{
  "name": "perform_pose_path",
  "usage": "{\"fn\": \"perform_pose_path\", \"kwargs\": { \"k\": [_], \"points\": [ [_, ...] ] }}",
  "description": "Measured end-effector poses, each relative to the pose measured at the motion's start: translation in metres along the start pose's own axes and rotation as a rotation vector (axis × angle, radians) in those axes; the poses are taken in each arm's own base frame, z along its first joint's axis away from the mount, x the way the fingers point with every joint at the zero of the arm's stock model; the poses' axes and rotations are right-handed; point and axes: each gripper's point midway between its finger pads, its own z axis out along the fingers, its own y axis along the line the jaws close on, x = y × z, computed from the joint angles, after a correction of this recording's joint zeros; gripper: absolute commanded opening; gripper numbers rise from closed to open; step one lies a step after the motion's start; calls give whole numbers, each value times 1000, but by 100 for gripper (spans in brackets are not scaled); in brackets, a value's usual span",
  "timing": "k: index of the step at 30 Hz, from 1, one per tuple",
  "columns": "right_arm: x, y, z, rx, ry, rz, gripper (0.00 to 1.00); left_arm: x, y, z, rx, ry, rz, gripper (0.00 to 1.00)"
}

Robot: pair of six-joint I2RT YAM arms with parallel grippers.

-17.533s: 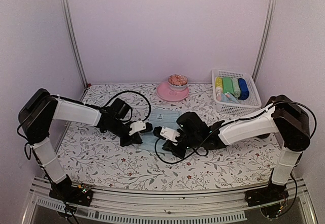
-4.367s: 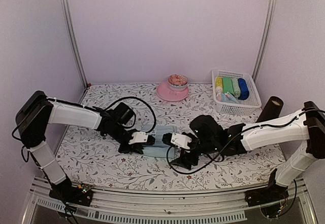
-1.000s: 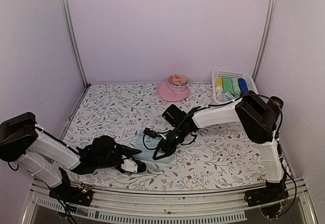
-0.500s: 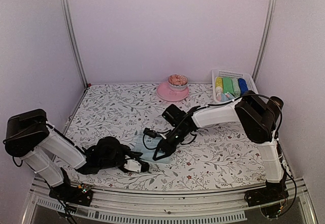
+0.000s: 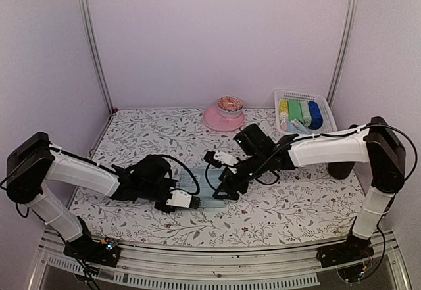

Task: Roll the towels
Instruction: Roll the towel at the center of the board.

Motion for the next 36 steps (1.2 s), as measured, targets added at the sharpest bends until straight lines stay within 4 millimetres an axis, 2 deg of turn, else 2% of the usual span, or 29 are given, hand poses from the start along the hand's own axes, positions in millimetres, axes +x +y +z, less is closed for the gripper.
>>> {"fn": "perform_pose_path", "kwargs": {
  "k": [3, 5, 10, 12, 14, 17, 21, 28, 30, 32, 36],
  "points": [
    [-1, 5, -21, 115, -93, -94, 82, 4, 5, 2, 98, 0, -80, 0],
    [5, 14, -27, 175, -144, -174, 82, 4, 8, 5, 161, -10, -125, 0],
    [24, 40, -17, 244, -188, -356, 82, 3, 13, 9, 297, -39, -227, 0],
    [24, 45, -13, 269, -196, -413, 82, 4, 14, 9, 348, -52, -266, 0],
    [15, 46, -10, 316, -215, -470, 82, 5, 15, 9, 403, -68, -309, 0],
    [6, 43, 2, 392, -208, -536, 83, 8, 17, 10, 484, -93, -375, 1],
    [4, 33, 23, 484, -149, -604, 81, 9, 19, 12, 586, -123, -455, 3],
    [0, 13, 45, 607, -61, -684, 71, 10, 18, 11, 695, -152, -544, 5],
    [-2, 7, 49, 632, -42, -697, 64, 10, 19, 11, 712, -155, -556, 5],
    [-2, 3, 53, 651, -20, -706, 53, 10, 19, 11, 727, -158, -568, 6],
    [5, -5, 60, 670, 28, -715, 43, 10, 19, 11, 740, -159, -578, 7]
  ]
}}
